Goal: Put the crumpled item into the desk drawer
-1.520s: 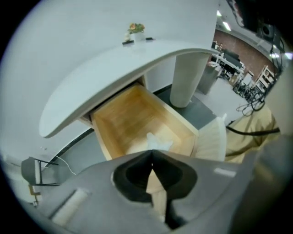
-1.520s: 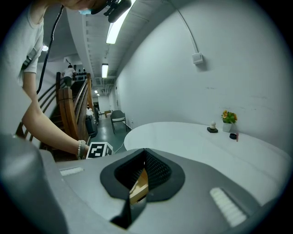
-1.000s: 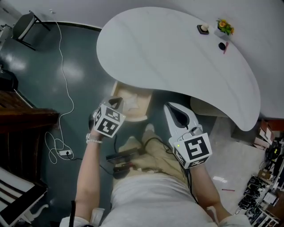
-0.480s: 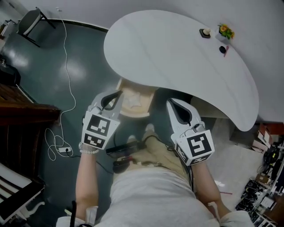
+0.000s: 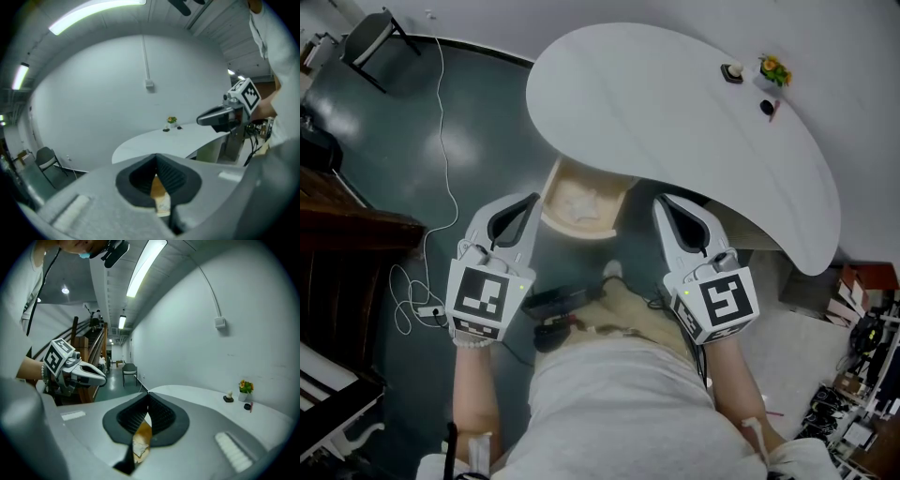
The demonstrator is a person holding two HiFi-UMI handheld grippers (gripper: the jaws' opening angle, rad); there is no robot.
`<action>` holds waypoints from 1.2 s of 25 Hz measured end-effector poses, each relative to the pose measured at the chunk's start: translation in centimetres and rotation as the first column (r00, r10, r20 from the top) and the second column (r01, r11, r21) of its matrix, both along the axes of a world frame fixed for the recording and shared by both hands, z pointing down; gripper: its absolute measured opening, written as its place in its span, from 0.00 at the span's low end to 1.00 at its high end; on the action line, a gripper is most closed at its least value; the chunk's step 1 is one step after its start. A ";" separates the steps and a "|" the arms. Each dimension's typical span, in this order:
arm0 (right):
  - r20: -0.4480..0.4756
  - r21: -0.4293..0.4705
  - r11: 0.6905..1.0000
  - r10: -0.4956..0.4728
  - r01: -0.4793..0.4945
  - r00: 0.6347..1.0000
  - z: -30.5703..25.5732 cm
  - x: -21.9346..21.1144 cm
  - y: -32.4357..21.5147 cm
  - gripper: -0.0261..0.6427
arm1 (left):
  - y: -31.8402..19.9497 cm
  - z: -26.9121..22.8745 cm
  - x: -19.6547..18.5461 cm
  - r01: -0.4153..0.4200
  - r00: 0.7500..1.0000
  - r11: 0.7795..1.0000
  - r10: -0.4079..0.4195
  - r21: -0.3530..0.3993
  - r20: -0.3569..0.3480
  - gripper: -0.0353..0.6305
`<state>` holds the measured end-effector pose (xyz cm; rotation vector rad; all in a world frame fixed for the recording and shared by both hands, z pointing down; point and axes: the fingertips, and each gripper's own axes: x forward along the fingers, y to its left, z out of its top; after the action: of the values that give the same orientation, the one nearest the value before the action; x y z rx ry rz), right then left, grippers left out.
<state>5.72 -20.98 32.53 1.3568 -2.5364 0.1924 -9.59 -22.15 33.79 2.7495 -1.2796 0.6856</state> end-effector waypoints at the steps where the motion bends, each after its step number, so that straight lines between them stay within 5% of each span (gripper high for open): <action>1: 0.001 0.005 1.000 0.000 0.000 1.000 -0.2 0.0 0.1 0.05 | 0.4 -0.3 -0.3 0.010 1.000 1.000 -0.010 0.007 -0.008 0.05; 10: -0.005 0.020 1.000 -0.021 0.021 1.000 -0.5 -0.6 0.7 0.05 | 2.4 -1.5 -1.1 0.070 0.994 0.998 -0.069 0.007 -0.089 0.05; 30: -0.015 0.015 0.999 -0.028 0.029 0.999 0.1 -0.8 1.3 0.05 | 2.7 -1.1 -0.2 0.040 0.995 0.999 -0.038 0.024 -0.093 0.05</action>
<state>4.94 -19.69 32.63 1.3215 -2.5480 0.1575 -9.82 -19.41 32.72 2.7332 -1.3281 0.5352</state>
